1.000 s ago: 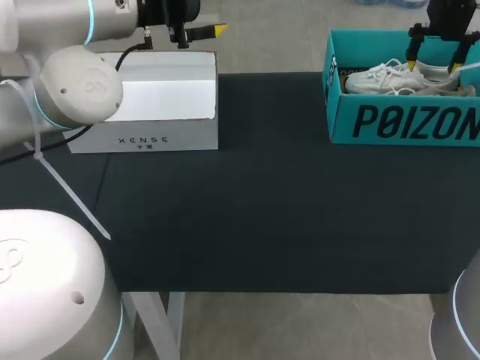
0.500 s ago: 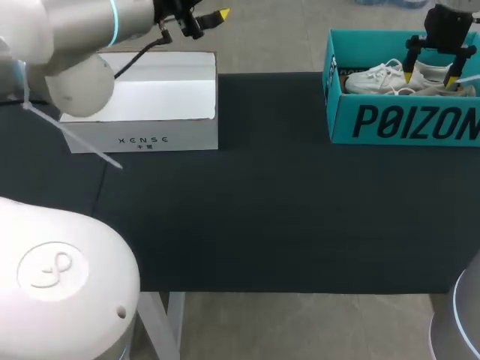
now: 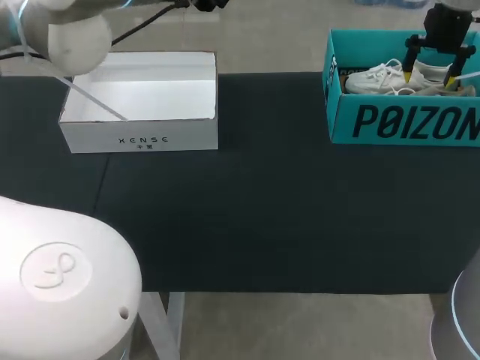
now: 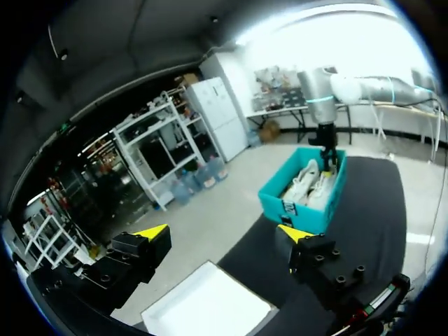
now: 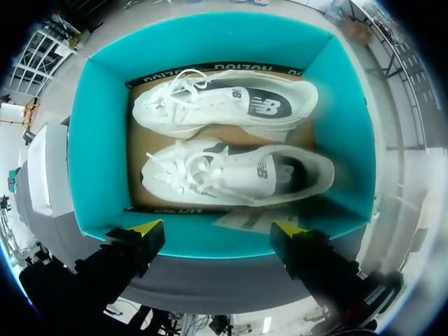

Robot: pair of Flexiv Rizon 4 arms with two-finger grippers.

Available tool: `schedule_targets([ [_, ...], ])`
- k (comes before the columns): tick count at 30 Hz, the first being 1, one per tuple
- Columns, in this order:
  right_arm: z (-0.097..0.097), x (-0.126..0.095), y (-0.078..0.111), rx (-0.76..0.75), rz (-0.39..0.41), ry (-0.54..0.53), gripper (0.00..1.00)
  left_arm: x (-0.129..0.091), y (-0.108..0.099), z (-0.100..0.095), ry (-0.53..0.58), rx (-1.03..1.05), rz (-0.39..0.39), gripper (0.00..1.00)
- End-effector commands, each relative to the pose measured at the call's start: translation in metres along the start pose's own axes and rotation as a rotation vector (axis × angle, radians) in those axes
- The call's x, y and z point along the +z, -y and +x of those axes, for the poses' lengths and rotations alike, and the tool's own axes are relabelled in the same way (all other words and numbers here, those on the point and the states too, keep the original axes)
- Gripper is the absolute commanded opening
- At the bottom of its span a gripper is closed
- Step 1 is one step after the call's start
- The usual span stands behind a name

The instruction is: Take the shoe out of the shoebox, open the shoe tongue, remove and reinsert the insole, then place the shoe into the shoebox

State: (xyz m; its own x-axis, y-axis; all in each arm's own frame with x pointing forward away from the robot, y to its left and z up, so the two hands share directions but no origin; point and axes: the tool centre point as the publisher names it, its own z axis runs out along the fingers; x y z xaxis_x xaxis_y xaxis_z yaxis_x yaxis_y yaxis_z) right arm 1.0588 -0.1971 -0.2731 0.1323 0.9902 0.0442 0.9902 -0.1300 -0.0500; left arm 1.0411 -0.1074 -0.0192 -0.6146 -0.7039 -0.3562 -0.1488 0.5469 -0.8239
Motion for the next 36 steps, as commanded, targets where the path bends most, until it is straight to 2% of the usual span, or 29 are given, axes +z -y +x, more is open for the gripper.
schedule_targets([
  [1, 0.003, -0.004, 0.001, 0.005, 0.024, 0.023, 1.00, 0.000, 0.002, 0.001, 0.039, -0.326, -0.700, 1.00],
  [4, 0.005, -0.007, 0.003, 0.006, 0.029, 0.004, 1.00, 0.003, -0.006, -0.004, -0.021, -0.431, -0.771, 1.00],
  [9, 0.008, -0.011, 0.014, 0.006, 0.039, -0.001, 1.00, 0.010, -0.024, -0.015, 0.006, -0.681, -0.895, 1.00],
  [12, 0.008, -0.016, 0.026, 0.016, 0.018, 0.035, 1.00, 0.007, -0.031, -0.021, 0.041, -0.834, -0.931, 1.00],
  [16, 0.003, -0.026, 0.040, 0.096, -0.092, 0.165, 1.00, 0.004, -0.038, -0.032, 0.111, -1.048, -0.933, 1.00],
  [19, -0.007, -0.032, 0.044, 0.151, -0.125, 0.134, 1.00, 0.001, -0.043, -0.036, 0.189, -1.164, -0.918, 1.00],
  [24, -0.027, -0.032, 0.038, 0.230, -0.126, 0.089, 1.00, 0.003, -0.054, -0.042, 0.277, -1.405, -0.954, 1.00],
  [32, -0.042, -0.031, 0.026, 0.204, -0.117, 0.091, 1.00, 0.011, -0.084, -0.026, 0.303, -1.539, -0.978, 1.00],
  [33, -0.044, -0.033, 0.025, 0.193, -0.130, 0.077, 1.00, 0.013, -0.090, -0.024, 0.340, -1.558, -0.950, 1.00],
  [34, -0.047, -0.035, 0.024, 0.194, -0.133, 0.061, 1.00, 0.014, -0.096, -0.021, 0.386, -1.541, -0.964, 1.00],
  [36, -0.052, -0.038, 0.022, 0.187, -0.139, 0.029, 1.00, 0.015, -0.106, -0.017, 0.450, -1.591, -0.941, 1.00],
])
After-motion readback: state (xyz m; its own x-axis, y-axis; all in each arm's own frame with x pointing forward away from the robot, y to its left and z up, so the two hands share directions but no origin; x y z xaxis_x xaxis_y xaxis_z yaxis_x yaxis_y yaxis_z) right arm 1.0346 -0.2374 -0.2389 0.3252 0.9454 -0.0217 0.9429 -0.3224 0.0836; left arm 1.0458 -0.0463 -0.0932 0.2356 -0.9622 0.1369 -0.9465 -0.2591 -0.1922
